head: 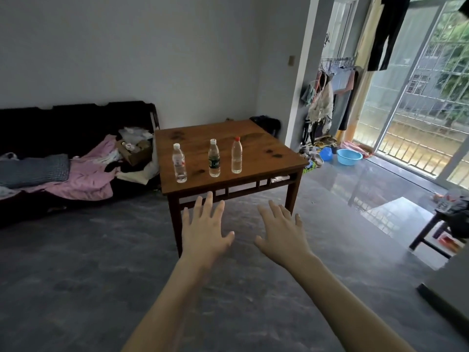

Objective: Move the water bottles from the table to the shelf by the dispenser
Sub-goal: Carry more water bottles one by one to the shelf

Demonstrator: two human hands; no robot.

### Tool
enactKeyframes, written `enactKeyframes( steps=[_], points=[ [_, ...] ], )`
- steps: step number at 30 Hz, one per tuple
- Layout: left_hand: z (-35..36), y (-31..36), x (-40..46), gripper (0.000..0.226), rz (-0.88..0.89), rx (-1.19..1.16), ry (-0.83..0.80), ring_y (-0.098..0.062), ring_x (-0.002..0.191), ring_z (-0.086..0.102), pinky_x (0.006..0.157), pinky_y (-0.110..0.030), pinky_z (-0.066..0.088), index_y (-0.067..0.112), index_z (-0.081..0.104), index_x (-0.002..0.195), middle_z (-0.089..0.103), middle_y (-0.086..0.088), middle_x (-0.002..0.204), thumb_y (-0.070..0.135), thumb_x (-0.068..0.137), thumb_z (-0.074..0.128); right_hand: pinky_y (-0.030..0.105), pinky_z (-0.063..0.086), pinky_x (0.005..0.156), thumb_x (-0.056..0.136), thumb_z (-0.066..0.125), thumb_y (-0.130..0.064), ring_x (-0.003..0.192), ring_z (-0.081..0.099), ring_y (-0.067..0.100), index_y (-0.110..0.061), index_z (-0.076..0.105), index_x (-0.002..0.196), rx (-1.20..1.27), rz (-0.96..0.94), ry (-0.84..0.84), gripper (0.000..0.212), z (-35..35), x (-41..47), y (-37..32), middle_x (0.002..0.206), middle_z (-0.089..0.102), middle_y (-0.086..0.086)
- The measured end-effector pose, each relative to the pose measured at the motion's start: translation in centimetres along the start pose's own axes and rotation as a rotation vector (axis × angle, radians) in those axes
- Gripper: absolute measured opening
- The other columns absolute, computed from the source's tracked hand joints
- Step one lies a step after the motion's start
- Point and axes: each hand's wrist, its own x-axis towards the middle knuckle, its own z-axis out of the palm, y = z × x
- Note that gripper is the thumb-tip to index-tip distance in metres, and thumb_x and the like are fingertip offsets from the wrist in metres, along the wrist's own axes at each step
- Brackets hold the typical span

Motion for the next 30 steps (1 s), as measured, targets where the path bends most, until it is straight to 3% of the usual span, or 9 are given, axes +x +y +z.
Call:
enactKeyframes(
  steps=[14, 30],
  points=[
    [2.3, 4.0, 14.4, 0.078, -0.097, -0.044, 0.001, -0.023, 0.156, -0.003, 0.124, -0.048, 0.004, 0.033, 0.014, 0.158, -0.003, -0.001, 0.17, 0.054, 0.095, 0.053, 0.056, 0.012, 0.119, 0.089, 0.058, -0.044, 0.152, 0.013, 0.025, -0.03, 0.018, 0.154, 0.054, -0.051, -0.08, 0.077, 0.2, 15.9, 7.3, 0.165, 0.014, 0.003],
    [5.7, -4.0, 36.5, 0.075, -0.068, -0.043, -0.004, -0.026, 0.156, 0.002, 0.125, -0.051, 0.009, 0.029, 0.019, 0.158, 0.003, -0.002, 0.169, 0.051, 0.095, 0.054, 0.055, 0.015, 0.121, 0.09, 0.055, -0.041, 0.152, 0.012, 0.026, -0.031, 0.014, 0.155, 0.075, -0.059, -0.161, 0.078, 3.6, 38.5, 5.1, 0.165, 0.012, 0.004]
  ],
)
